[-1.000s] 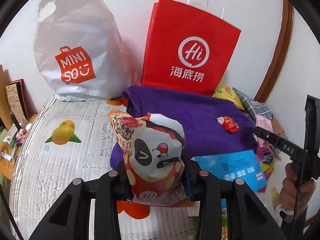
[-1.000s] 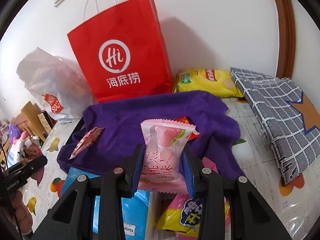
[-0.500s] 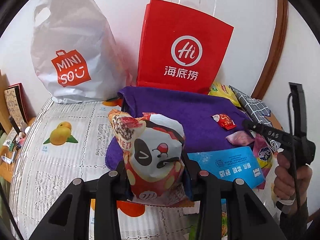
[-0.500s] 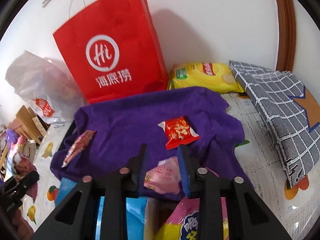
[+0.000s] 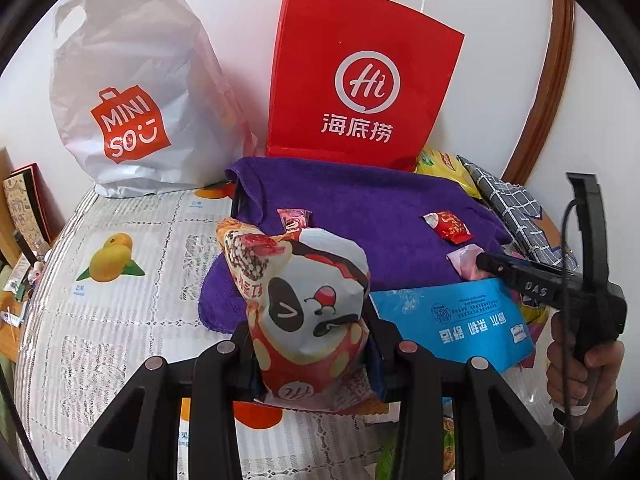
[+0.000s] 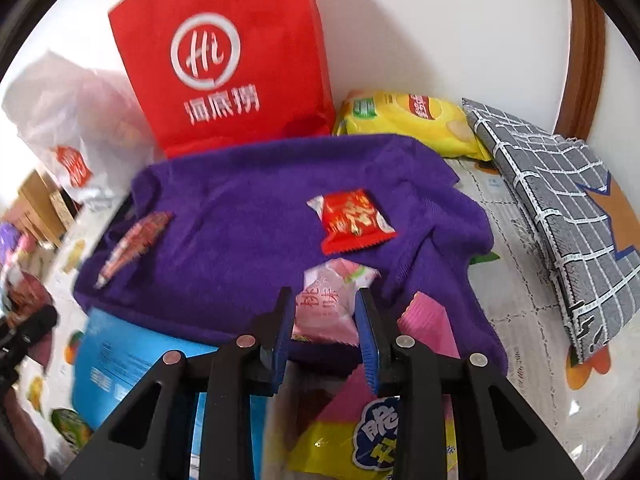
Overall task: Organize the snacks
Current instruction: 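Carry the pink candy onto the towel and open right tool while left tool carries the panda bag, then lower the panda-print bag onto the purple towel and open left tool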
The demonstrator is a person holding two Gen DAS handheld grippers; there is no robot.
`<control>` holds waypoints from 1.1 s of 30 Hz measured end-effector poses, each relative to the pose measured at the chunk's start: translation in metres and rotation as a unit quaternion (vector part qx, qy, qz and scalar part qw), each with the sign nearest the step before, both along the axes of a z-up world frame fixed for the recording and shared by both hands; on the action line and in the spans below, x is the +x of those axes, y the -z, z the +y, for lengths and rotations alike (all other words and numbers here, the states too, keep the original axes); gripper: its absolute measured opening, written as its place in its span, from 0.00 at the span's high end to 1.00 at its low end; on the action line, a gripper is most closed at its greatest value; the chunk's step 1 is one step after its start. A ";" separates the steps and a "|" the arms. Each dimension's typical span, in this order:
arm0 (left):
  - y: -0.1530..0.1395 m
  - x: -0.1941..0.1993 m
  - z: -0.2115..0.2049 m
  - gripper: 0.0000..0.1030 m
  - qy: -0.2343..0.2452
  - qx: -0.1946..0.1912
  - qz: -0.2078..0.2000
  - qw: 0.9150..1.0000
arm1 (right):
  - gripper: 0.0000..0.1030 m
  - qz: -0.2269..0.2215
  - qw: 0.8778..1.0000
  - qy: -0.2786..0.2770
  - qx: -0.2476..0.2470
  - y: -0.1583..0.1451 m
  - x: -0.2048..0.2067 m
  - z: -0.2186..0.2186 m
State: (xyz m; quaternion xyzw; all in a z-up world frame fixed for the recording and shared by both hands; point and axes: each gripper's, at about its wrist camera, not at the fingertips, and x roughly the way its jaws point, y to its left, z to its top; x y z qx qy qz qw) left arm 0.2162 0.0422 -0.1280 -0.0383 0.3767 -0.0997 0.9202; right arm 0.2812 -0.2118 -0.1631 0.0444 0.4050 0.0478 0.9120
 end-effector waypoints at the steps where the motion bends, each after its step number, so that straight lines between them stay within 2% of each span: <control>1: 0.000 0.000 0.000 0.64 0.001 0.001 -0.001 1.000 | 0.70 0.002 1.000 0.000 -0.011 0.001 0.000 0.002; 6: 0.001 0.001 -0.001 0.64 0.004 0.002 0.001 1.000 | 0.70 -0.004 1.000 -0.003 -0.019 0.001 -0.001 0.003; 10: 0.002 0.001 -0.001 0.64 0.006 0.005 0.003 1.000 | 0.74 -0.011 1.000 -0.004 -0.027 0.000 -0.002 0.005; 15: 0.000 0.001 -0.001 0.64 0.010 0.006 0.000 1.000 | 0.74 -0.025 1.000 -0.007 0.004 -0.010 -0.009 -0.001; 21: -0.006 0.014 -0.002 0.64 0.024 -0.034 0.021 0.999 | 0.74 -0.056 0.998 -0.011 -0.014 -0.024 -0.025 0.000; 23: -0.010 0.018 -0.005 0.64 0.026 -0.037 0.026 0.999 | 0.74 -0.063 0.998 -0.010 -0.023 -0.028 -0.029 0.001; 29: -0.017 0.036 -0.020 0.64 0.017 -0.011 0.035 0.999 | 0.72 -0.099 0.994 -0.013 -0.050 -0.044 -0.045 0.001; 33: -0.017 0.053 -0.027 0.64 0.005 -0.007 0.043 0.999 | 0.71 -0.098 0.994 -0.009 -0.053 -0.044 -0.044 -0.005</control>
